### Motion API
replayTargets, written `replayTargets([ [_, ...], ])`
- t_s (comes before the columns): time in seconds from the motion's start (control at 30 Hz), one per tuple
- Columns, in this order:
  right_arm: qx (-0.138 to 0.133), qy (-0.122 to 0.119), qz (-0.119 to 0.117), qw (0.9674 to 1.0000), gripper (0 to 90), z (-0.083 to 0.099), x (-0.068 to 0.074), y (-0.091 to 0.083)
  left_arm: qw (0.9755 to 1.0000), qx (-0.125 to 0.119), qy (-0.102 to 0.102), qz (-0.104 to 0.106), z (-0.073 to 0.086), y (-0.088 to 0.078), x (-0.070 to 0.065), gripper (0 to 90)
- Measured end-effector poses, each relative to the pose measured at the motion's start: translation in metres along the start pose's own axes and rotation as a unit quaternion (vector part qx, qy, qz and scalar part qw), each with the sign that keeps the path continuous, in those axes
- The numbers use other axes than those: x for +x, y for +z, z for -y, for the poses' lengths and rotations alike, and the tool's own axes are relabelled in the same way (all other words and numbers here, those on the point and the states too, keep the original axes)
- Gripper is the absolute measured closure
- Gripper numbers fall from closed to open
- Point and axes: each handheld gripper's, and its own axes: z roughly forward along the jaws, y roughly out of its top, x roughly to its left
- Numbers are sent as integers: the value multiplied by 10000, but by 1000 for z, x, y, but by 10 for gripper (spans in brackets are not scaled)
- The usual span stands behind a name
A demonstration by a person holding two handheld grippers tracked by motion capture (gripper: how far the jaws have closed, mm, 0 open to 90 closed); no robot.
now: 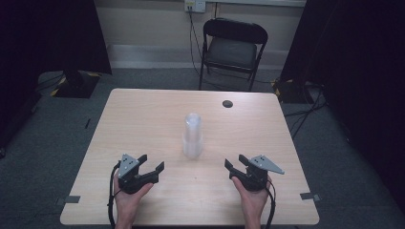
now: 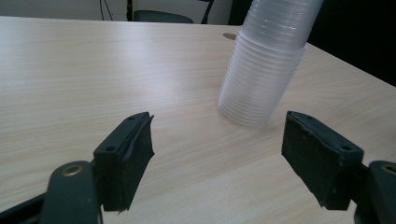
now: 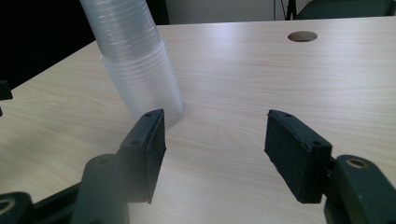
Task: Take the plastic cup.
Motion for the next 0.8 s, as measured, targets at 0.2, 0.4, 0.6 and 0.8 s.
replayTargets([
  [0.2, 24, -7, -4, 10000, 377, 2, -1, 2, 9999, 25, -109, 89, -5, 1, 3, 243],
  [0.4, 39, -78, 19, 10000, 371, 3, 2, 2, 9999, 7, -108, 114, -14, 5, 2, 219],
  [0.6, 126, -135, -47, 9998, 358, 7, 5, 4, 9998, 60, 47, 206, -22, 10, -4, 207],
  [0.8, 127, -162, -42, 9998, 352, 9, 6, 3, 9994, 65, 158, 291, -29, 12, -7, 207],
])
